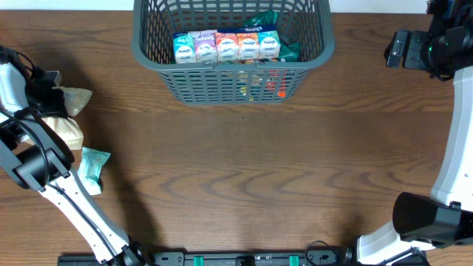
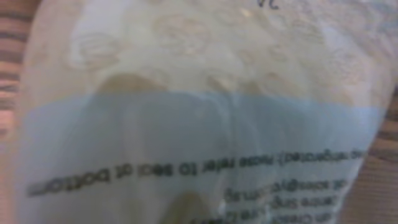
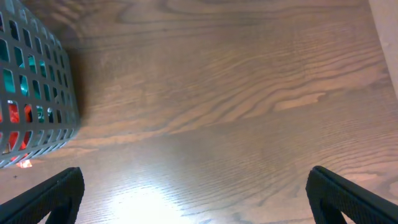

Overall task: Pack container
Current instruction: 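Lift the plastic bag and drop it into the basket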

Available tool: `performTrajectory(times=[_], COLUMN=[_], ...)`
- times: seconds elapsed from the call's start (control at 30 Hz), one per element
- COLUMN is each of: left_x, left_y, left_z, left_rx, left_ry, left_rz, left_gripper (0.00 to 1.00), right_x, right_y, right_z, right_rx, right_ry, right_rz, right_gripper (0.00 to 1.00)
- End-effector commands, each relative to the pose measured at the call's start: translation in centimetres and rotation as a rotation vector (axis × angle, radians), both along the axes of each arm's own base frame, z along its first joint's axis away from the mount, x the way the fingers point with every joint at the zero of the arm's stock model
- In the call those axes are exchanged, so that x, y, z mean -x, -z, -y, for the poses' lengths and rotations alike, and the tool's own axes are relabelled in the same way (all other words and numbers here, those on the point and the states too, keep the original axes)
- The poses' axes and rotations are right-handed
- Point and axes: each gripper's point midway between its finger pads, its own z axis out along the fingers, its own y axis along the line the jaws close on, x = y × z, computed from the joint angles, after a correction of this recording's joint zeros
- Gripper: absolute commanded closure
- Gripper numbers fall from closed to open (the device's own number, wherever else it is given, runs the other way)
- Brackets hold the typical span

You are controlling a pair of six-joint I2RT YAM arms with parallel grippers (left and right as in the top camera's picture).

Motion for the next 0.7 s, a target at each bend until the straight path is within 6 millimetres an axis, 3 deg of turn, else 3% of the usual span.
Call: performTrajectory(times=[0.0,0.07,0.13,0.2,0.33,0.57,0.67], left_x=[-1.6,-2.5,-3.2,-3.8,-4.4,-4.2,-3.8], left_y=[-4.2,-7.0,-9.8,-13.5,-20.8,-33.2,-37.2], left_z=[0.6,1.7,2.7,3.9,7.4,17.1,21.5], left_rx=[-0.008,-0.004,-0.016,-0.042,-0.094,-0.157,-0.177], left_ry=[-0.075,-0.057,-0.048,-0.048,0.010,0.210,0.340], left_rz=[0.097,0.163,0.220,0.287,0.432,0.737,0.858], left_gripper=[0.79,0.79,0.85,0.91,0.93,0.94,0.94], right_x=[0.1,0.1,0.0,0.1,0.1,0.2,0.2], right_y=[0.5,0.5,0.4,0.5,0.5,0.6,0.6], right_z=[0.5,0.5,0.5,0.5,0.5,0.5,0.5], right_rx=[-0.001,-0.001,-0.001,-0.002,-0.003,-0.004,-0.004], right_ry=[0.025,0.025,0.025,0.025,0.025,0.025,0.025], right_rz=[-0.014,-0.014,-0.013,-0.014,-0.018,-0.021,-0.021], right_gripper=[0.01,0.01,0.01,0.01,0.01,0.01,0.01])
